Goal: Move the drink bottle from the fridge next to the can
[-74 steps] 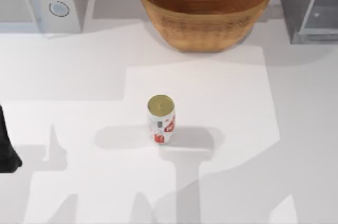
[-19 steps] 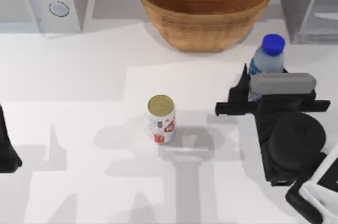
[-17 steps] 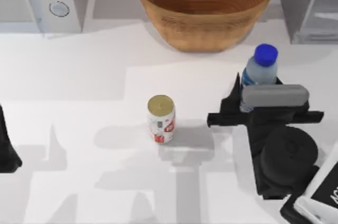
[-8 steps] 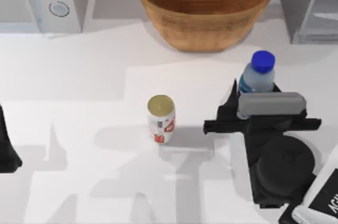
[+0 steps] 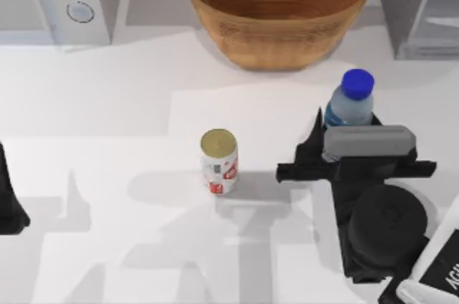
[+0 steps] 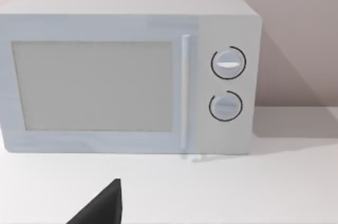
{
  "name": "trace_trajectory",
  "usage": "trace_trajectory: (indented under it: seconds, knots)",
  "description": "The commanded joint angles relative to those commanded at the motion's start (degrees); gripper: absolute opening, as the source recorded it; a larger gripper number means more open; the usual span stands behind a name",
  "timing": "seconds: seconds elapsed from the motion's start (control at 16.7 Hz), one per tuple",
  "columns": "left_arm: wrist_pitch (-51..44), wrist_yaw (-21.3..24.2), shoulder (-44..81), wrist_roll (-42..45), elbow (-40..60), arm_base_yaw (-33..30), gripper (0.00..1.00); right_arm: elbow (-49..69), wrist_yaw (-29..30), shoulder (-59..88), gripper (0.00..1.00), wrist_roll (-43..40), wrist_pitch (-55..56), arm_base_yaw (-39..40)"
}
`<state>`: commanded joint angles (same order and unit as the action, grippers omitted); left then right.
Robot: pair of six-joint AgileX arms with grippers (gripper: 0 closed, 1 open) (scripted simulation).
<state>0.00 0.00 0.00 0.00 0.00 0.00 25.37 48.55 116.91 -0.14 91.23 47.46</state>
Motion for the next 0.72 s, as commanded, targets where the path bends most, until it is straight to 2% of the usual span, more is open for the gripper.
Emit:
trace_trajectory:
  seconds: [0.48, 0.72]
  knots:
    - [0.00, 0.00, 0.00, 0.00, 0.00, 0.00, 1.00, 0.00, 0.00, 0.00, 0.98, 0.00, 0.00, 0.00]
    - [0.00, 0.00, 0.00, 0.00, 0.00, 0.00, 1.00, 0.00, 0.00, 0.00, 1.00, 0.00, 0.00, 0.00]
